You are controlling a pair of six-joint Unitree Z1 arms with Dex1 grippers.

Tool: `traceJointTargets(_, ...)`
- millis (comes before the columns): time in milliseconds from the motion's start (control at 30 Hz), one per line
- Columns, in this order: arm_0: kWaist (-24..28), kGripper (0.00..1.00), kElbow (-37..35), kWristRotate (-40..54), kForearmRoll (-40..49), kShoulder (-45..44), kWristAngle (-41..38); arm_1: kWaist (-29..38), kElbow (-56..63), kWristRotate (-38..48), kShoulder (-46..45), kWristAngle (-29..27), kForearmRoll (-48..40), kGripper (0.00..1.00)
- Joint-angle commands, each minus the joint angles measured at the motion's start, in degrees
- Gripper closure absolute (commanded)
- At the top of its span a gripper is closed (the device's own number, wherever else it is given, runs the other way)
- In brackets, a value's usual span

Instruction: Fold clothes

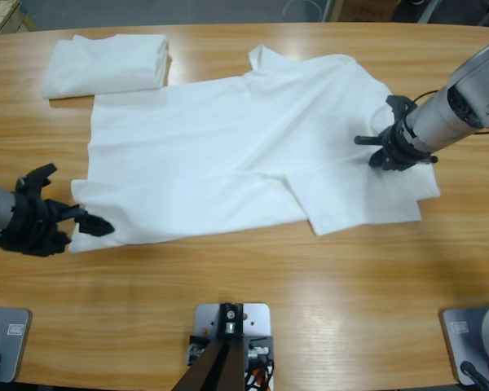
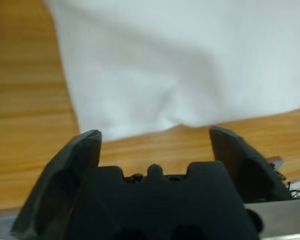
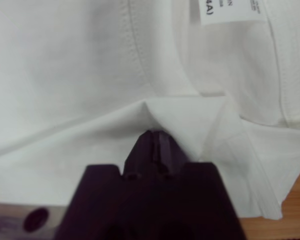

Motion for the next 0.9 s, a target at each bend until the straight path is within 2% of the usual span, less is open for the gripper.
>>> traceJointTargets(33,-0.36,1.000,0.82,0.24,-3.63,1.99,3.51,-0.83,1.15,-0.71,3.76,0.79,-0.49,1.000)
traceJointTargets(433,-4.59,1.000,4.12,-3.96,-7.02,11.92,4.90,-0.83,1.23,-2.45,2.28,0.44,1.34,1.000)
traceJointTargets(567,-8.51,1.000,6.74,-9.41,-3.45,9.06,4.53,-0.83,0.97,-2.47,2.83,0.44,1.11,1.000)
traceJointTargets(767,-10.73,1.000,4.32,-13.84,6.11,6.28,1.28,-0.83,0.92,-2.47,4.72,0.42,0.49,1.000)
traceJointTargets(900,-14.09,1.000,5.60,-15.65,7.80,4.31,0.16,-1.65,0.80,-2.70,6.36,0.35,-0.95,1.000)
